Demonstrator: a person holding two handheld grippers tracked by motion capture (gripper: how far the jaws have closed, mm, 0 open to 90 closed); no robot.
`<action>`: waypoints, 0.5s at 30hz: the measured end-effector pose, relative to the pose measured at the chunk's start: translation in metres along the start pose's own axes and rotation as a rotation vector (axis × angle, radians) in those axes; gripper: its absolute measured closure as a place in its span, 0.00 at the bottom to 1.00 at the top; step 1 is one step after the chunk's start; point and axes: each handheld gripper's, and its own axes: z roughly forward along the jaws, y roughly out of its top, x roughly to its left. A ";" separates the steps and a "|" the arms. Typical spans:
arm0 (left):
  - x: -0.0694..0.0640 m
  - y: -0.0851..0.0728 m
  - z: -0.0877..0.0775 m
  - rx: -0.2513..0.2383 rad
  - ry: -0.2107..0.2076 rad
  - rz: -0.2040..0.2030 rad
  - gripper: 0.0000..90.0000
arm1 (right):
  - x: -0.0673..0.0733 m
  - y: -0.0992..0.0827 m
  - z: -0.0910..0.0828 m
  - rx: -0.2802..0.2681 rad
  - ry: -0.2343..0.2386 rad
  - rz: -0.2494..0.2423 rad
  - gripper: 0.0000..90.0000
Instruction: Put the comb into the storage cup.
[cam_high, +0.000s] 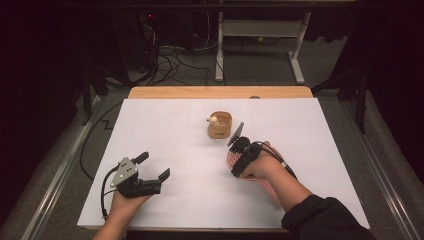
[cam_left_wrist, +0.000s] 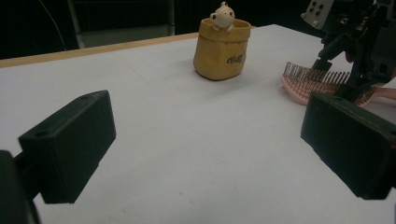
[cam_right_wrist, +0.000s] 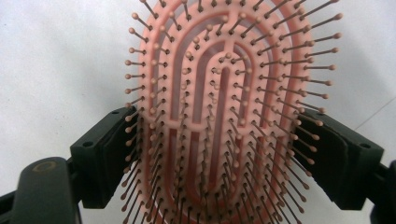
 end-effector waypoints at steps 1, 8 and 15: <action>0.000 0.000 0.000 0.000 0.000 -0.001 0.04 | 0.001 0.001 0.000 0.004 -0.001 0.008 0.19; -0.001 0.000 0.000 -0.004 -0.001 -0.003 0.04 | 0.001 0.002 0.000 0.015 0.000 0.012 0.20; 0.001 0.000 -0.002 -0.003 0.002 -0.002 0.04 | 0.000 0.001 -0.001 0.008 -0.004 0.013 0.22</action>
